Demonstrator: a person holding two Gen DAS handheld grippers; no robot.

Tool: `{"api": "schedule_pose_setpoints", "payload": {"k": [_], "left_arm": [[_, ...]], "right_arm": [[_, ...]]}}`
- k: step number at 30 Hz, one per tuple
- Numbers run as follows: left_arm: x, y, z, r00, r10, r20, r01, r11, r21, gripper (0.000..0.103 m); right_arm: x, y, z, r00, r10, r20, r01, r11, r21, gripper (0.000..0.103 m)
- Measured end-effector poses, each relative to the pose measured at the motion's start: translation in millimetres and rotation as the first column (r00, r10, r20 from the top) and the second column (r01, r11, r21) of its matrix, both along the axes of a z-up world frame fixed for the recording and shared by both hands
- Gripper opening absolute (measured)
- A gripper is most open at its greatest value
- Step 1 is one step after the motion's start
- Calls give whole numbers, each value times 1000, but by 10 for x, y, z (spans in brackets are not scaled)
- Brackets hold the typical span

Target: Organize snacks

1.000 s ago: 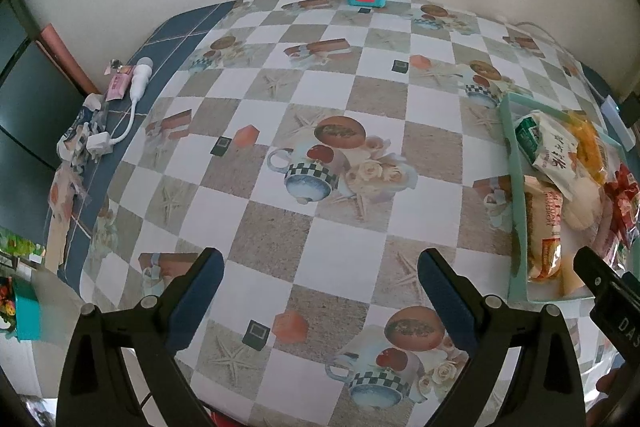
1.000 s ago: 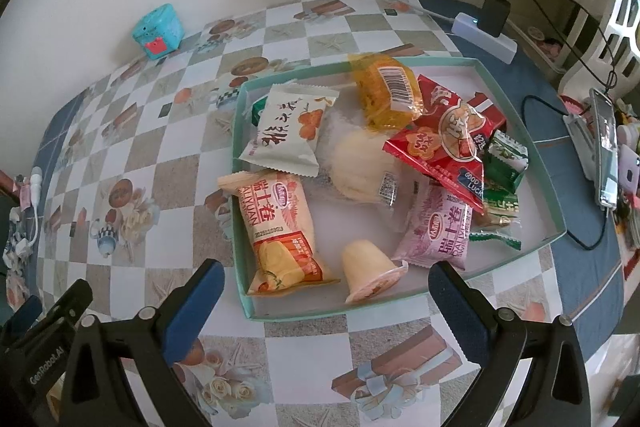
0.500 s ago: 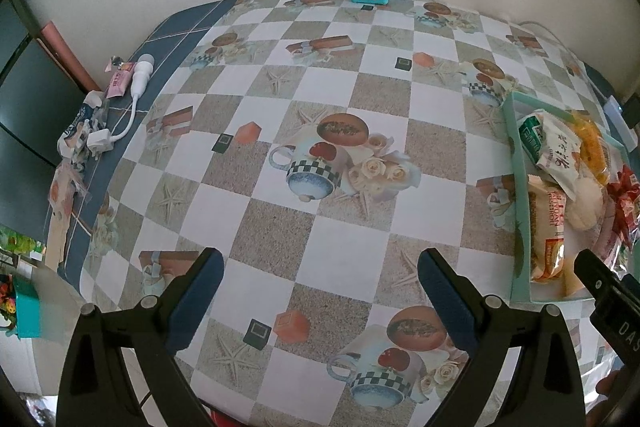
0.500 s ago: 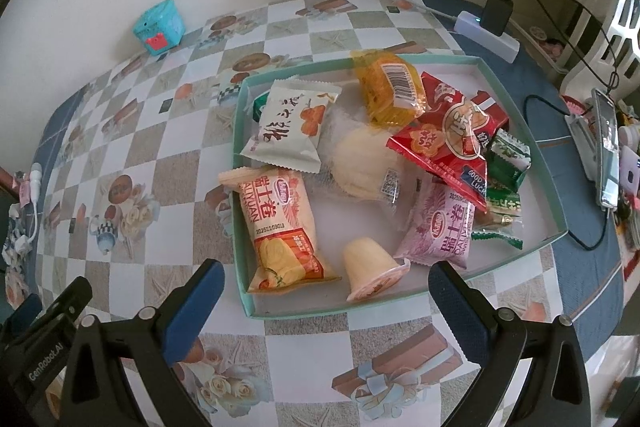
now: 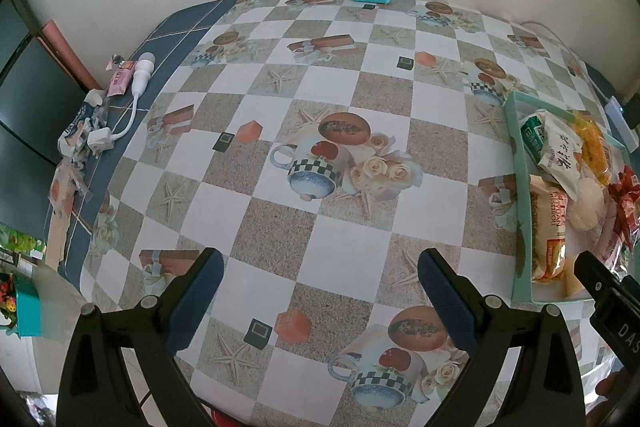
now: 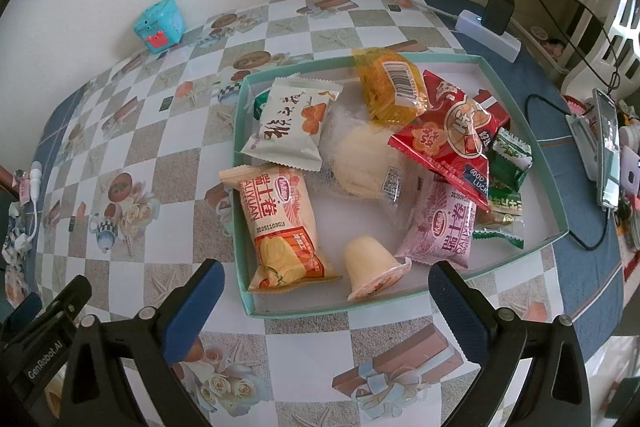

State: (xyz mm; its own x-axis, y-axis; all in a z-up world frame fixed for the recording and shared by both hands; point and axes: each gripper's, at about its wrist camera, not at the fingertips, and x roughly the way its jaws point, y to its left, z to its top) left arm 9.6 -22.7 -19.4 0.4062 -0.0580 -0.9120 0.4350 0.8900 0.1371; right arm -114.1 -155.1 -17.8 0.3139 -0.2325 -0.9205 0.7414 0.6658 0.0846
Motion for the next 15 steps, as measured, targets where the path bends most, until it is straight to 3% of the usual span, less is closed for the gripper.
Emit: {"api": "schedule_pose_setpoints", "payload": {"k": [15], "left_arm": [[-8,11,-15,1000,-2,-3,2,1000,-2,98]], "right_arm": [[5,2,-3,1000,0,-1,0,1000,0,103]]}}
